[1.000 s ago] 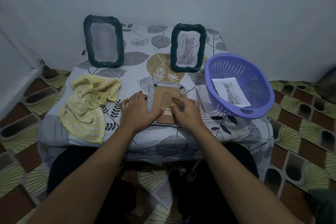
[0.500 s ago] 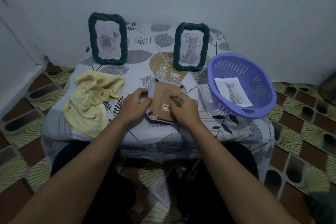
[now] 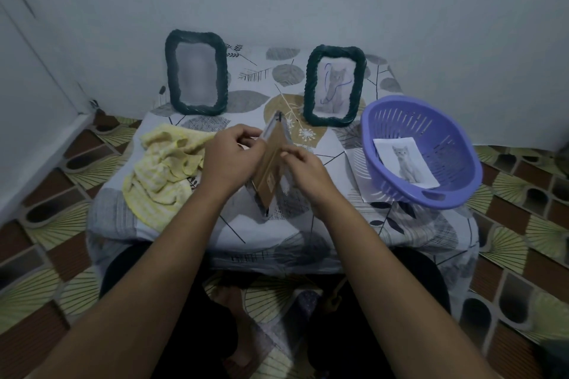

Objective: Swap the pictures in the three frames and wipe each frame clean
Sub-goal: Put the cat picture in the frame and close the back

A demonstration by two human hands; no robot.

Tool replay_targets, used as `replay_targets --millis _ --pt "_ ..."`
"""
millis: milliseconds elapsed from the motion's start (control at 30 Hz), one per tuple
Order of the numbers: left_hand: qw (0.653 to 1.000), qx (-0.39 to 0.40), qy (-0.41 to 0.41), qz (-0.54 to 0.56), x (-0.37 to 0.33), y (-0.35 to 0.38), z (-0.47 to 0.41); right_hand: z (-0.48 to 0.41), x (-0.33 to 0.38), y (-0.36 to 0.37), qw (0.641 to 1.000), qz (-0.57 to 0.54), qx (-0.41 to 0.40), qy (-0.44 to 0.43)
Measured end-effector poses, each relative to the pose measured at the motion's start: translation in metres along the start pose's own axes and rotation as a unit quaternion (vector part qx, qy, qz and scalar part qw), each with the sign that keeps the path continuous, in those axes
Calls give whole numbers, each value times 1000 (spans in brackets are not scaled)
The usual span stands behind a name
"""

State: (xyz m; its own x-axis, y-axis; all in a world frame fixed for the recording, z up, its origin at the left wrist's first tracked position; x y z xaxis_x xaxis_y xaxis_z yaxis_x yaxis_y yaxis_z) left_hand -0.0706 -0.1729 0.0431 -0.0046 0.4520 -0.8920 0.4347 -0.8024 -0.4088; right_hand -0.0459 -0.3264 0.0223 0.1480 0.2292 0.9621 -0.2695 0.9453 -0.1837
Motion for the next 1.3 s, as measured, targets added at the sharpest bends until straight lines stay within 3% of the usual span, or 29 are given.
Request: replay_targets --millis 133,367,500,667,800,933,1067,1167,1300 --pt "997 39 55 -25 -20 15 13 -7 9 -15 981 -184 -17 55" --pt "975 202 91 -28 -21 38 34 -5 2 -39 939 -318 14 129" --pt "983 157 46 -78 11 44 30 -11 -14 -40 942 -314 -48 109" --pt "977 154 33 -146 43 37 25 -18 -27 -33 937 -325 -65 109" --pt "984 55 32 -165 55 14 15 -21 -31 -21 927 -352 -49 122" --pt "933 -64 62 -350 73 -16 -3 -22 -31 -9 929 -350 -37 120" --pt "903 -9 -17 -430 96 -35 -23 -26 -29 2 930 -344 -50 119" --pt "902 8 -84 -424 112 -42 -27 -27 -28 12 924 -361 -50 120" --pt "918 -65 -29 -391 112 -40 -20 -31 -32 18 918 -380 -40 111"
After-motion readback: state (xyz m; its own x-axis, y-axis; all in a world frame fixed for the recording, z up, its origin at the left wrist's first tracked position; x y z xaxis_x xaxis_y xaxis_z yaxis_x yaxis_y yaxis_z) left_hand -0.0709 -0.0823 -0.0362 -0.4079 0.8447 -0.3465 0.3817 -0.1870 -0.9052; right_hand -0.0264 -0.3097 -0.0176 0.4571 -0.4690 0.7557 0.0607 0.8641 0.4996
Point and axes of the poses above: each hand's wrist, its own z-axis away from the middle knuckle, its own y-axis out of the palm, x = y × z, the point moved 1 cm from there along -z, towards the middle knuckle
